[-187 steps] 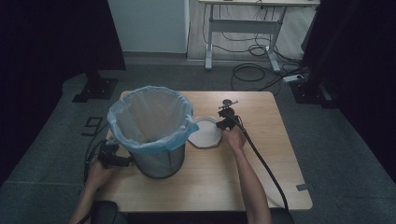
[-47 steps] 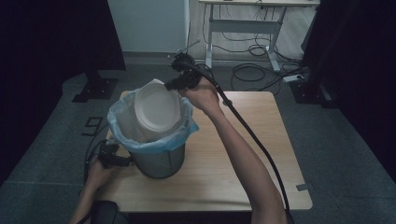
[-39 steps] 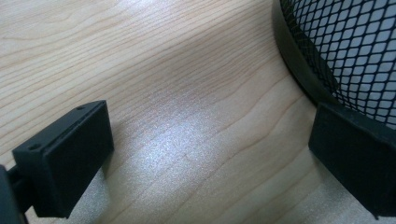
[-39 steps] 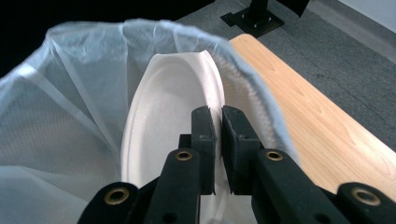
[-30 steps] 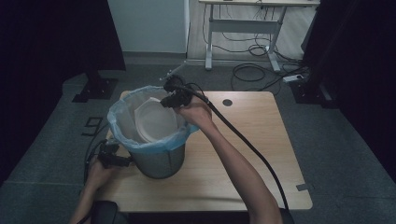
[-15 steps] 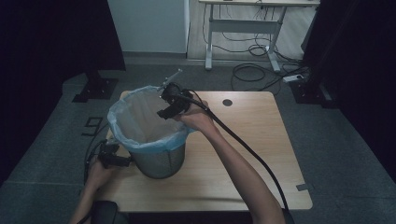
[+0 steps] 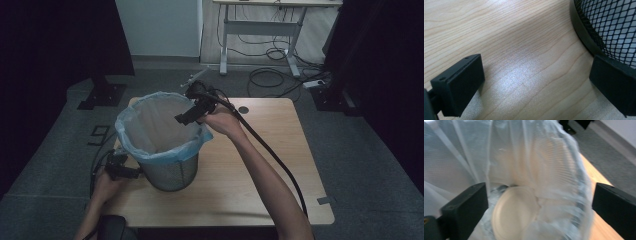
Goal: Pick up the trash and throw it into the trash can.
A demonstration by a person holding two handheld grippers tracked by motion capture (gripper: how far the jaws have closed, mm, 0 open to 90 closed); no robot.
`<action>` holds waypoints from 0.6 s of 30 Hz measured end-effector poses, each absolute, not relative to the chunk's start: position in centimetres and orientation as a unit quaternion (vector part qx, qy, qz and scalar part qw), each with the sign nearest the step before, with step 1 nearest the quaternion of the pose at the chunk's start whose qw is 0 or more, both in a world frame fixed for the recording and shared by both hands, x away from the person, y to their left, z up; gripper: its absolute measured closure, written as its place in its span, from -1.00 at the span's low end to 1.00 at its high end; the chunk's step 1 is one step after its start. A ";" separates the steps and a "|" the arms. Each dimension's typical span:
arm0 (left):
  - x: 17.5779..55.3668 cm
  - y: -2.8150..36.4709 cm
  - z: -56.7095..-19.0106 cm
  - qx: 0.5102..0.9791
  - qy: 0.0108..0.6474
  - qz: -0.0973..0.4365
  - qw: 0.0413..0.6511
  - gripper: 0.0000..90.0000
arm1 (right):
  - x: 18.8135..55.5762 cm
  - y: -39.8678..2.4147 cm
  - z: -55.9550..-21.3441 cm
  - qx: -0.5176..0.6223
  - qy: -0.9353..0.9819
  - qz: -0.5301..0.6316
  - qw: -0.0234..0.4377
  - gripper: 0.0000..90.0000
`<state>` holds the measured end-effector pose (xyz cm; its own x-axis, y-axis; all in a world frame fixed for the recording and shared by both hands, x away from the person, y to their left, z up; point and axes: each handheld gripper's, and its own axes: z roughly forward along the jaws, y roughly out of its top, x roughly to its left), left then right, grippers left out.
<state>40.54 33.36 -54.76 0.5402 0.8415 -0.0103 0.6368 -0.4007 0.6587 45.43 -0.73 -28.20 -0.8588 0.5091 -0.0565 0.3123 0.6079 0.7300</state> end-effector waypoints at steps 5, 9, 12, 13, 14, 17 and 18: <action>40.5 33.4 -54.8 0.821 0.450 0.164 0.311 -1.00 | 45.5 -2.2 -28.2 0.245 0.879 0.386 0.136 -1.00; 40.5 33.4 -54.8 0.821 0.450 0.164 0.311 -1.00 | 45.5 -4.2 -28.3 0.265 0.867 0.397 0.144 -1.00; 40.5 33.4 -54.8 0.821 0.450 0.165 0.311 -1.00 | 45.5 -5.4 -28.3 0.272 0.861 0.402 0.151 -1.00; 40.5 33.4 -54.8 0.821 0.450 0.165 0.311 -1.00 | 45.5 -5.9 -28.3 0.275 0.858 0.406 0.154 -1.00; 40.5 33.4 -54.8 0.820 0.450 0.165 0.311 -1.00 | 45.5 -6.2 -28.3 0.277 0.857 0.406 0.155 -1.00; 40.5 33.4 -54.8 0.821 0.450 0.165 0.311 -1.00 | 45.3 -7.4 -28.3 0.283 0.852 0.409 0.164 -1.00; 40.5 33.4 -54.8 0.820 0.451 0.164 0.311 -1.00 | 45.2 -7.7 -28.3 0.284 0.850 0.411 0.164 -1.00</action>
